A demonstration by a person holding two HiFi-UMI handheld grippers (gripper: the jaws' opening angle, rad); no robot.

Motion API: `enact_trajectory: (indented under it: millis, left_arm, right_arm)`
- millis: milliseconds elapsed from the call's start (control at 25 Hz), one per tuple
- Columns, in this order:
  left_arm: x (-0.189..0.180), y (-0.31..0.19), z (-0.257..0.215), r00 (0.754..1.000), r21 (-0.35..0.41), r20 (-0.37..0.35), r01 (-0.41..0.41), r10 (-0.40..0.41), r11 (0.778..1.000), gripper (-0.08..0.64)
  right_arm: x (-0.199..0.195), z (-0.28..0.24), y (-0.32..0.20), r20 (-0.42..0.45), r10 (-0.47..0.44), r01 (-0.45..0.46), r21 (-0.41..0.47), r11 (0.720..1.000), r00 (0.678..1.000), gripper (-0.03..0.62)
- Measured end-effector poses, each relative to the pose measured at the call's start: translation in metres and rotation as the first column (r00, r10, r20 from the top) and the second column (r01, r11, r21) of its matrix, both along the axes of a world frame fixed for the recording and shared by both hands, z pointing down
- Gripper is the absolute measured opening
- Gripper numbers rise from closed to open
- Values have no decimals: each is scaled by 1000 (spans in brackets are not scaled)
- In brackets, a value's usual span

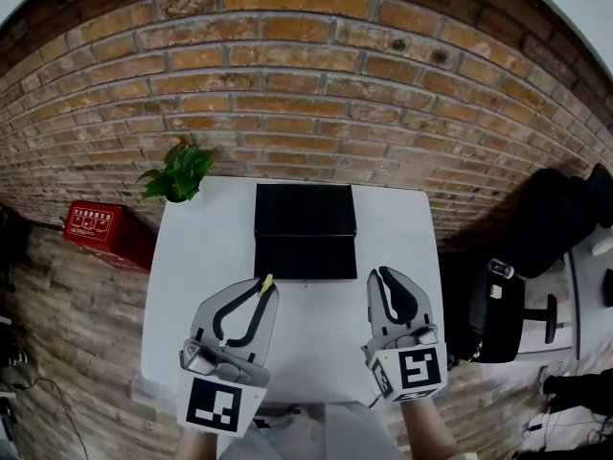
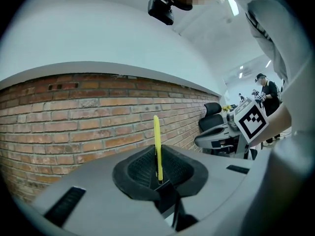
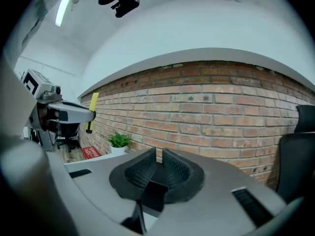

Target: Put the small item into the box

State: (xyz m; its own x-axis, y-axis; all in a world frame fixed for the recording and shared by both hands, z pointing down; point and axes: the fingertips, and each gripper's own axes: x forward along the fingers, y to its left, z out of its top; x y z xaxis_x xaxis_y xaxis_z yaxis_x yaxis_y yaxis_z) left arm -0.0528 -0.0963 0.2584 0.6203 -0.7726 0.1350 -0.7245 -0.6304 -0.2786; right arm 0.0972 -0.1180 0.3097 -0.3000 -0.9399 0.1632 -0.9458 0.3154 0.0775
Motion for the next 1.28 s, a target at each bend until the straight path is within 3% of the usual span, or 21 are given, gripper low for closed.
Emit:
enact_trajectory:
  millis: [360,800,960,1120,1280]
  left_arm:
    - [-1,9,-19,1000,36,-9,1,-1,999,52]
    - [5,-11,-12,999,46,5,-40,40,998,52]
    - [17,-34,8,997,12,24,-79,79,997,51]
    - [35,-60,47,979,-51,136,-147,152,988,52]
    - [57,-79,94,925,-140,272,-235,266,962,52]
  right_arm:
    - [6,-36,16,-1,8,-8,70,998,1000,64]
    - [5,-31,24,7,19,-19,49,999,1000,64]
    - [12,-26,28,13,47,-47,35,998,999,64]
    - [22,-18,29,15,83,-83,21,996,996,64]
    - [33,-8,33,27,126,-126,-6,992,992,64]
